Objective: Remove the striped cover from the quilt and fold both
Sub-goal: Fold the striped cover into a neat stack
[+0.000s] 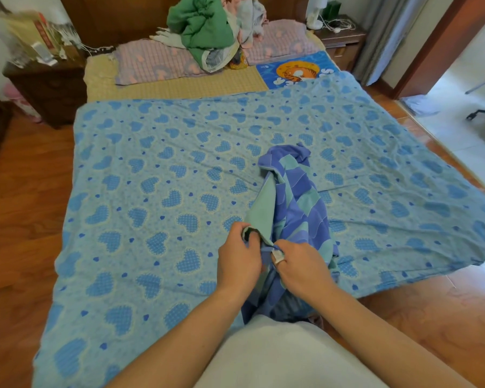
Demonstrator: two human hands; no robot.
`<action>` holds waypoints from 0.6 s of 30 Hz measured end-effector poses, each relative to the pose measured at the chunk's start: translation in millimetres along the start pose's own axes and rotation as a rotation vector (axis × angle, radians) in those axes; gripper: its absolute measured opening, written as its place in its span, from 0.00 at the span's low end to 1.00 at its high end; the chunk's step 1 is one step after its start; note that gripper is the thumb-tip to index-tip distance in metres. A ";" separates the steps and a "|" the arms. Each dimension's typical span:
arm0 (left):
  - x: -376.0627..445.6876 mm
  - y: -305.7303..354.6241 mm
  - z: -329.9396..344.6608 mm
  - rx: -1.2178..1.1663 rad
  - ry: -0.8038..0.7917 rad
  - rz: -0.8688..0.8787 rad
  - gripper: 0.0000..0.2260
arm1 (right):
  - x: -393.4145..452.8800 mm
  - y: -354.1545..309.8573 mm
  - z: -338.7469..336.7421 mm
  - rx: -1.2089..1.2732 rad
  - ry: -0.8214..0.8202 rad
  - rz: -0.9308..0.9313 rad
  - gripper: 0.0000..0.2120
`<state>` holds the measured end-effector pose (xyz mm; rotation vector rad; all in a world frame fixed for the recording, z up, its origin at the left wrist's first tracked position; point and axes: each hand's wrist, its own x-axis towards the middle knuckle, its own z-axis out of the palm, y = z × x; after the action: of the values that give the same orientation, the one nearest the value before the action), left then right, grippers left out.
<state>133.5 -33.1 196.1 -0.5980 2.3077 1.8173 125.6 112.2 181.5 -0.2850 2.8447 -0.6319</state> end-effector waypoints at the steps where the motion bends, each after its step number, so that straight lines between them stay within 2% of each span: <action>1: 0.7 -0.9 -0.6 0.023 -0.006 0.007 0.08 | 0.5 0.0 0.1 -0.004 0.000 0.014 0.09; 5: 7.9 2.0 -16.7 -0.023 0.024 0.022 0.15 | 0.8 -1.5 1.1 -0.016 -0.001 0.043 0.08; 8: 14.9 4.4 -38.9 -0.009 -0.042 0.069 0.19 | 0.8 -7.9 3.2 0.012 -0.007 -0.053 0.09; 11: 57.9 5.7 -84.9 -0.105 0.089 0.039 0.19 | -5.4 0.4 1.9 0.090 -0.052 -0.154 0.15; 13: 101.6 1.4 -136.1 -0.139 0.227 -0.032 0.18 | -12.6 31.6 -0.3 0.016 -0.098 -0.120 0.19; 15: 136.9 -15.0 -190.2 -0.129 0.303 -0.165 0.16 | -22.7 75.7 -2.5 -0.175 -0.182 -0.026 0.21; 18: 165.8 -49.4 -226.5 -0.246 0.322 -0.359 0.08 | -45.3 143.7 -1.0 -0.364 -0.284 0.171 0.12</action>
<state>31.5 -295.5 151.9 -1.3340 1.9807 1.9463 148.5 251.0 127.3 -0.1679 2.6516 -0.0311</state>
